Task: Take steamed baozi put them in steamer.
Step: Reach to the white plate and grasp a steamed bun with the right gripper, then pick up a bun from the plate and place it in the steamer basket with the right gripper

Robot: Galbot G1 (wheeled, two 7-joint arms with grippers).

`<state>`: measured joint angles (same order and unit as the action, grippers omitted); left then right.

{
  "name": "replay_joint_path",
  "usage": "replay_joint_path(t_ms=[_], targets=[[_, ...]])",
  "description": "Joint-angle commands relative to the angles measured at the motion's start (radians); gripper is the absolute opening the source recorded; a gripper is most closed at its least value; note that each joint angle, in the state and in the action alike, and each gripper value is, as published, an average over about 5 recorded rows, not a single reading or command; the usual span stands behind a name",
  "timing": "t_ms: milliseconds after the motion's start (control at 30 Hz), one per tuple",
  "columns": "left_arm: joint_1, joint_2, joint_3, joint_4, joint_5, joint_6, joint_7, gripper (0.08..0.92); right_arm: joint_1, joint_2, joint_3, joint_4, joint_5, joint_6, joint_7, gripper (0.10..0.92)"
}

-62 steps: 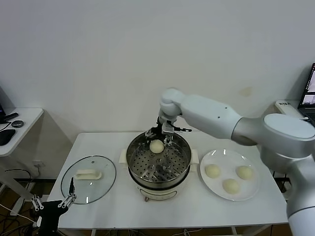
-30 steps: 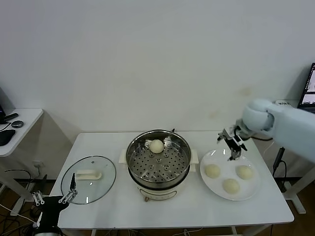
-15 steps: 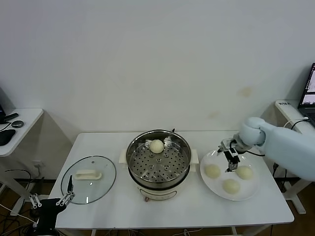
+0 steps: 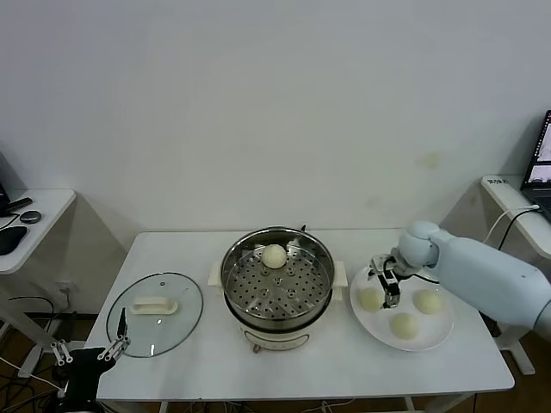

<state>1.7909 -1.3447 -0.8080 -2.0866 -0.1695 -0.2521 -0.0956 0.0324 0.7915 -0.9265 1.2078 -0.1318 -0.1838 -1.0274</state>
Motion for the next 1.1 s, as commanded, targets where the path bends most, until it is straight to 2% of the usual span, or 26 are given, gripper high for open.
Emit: replay_joint_path(t_ms=[33,333,533,867,1100], targets=[[0.000,0.001,0.000,-0.001,-0.001,0.000,0.000,0.823,-0.044,0.030,0.031,-0.038,-0.030,-0.001,0.011,0.776],[0.000,-0.002,-0.001,-0.001,-0.001,0.000,0.001,0.823,-0.036,0.027,0.034,-0.029,-0.044,-0.033,-0.005,0.626],[0.001,-0.003,0.000,-0.007,-0.001,0.000,0.001,0.823,0.018,-0.018,0.023,0.034,0.004,-0.050,-0.031,0.545],[-0.006,0.003,0.004,-0.018,-0.007,0.001,0.002,0.823,0.324,-0.196,-0.133,0.237,0.207,-0.096,-0.070,0.453],[-0.023,0.018,0.017,-0.025,-0.013,0.004,0.003,0.823,0.702,-0.169,-0.352,0.359,0.374,-0.170,-0.071,0.427]])
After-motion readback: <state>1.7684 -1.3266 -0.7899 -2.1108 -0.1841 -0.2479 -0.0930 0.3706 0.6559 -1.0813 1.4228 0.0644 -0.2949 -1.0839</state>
